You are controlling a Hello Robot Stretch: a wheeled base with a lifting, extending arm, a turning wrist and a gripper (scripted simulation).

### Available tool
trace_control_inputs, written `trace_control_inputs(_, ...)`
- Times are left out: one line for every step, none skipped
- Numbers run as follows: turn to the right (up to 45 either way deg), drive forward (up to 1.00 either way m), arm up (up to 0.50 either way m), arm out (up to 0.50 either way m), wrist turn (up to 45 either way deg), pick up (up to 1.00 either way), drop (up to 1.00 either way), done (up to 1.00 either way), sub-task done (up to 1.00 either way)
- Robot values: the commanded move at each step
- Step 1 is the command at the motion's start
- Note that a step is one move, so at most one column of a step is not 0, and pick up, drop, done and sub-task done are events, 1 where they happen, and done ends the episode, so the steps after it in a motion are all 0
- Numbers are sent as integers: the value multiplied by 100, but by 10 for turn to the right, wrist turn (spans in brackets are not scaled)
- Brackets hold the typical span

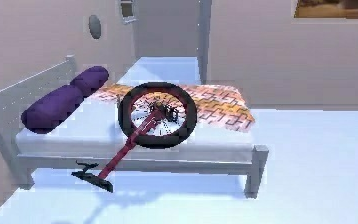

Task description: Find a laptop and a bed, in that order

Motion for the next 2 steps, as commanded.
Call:
trace_control_inputs(60, 0, 0, 0, 0, 0, 0, 0, 0)
trace_control_inputs(0, 50, 0, 0, 0, 0, 0, 0, 0)
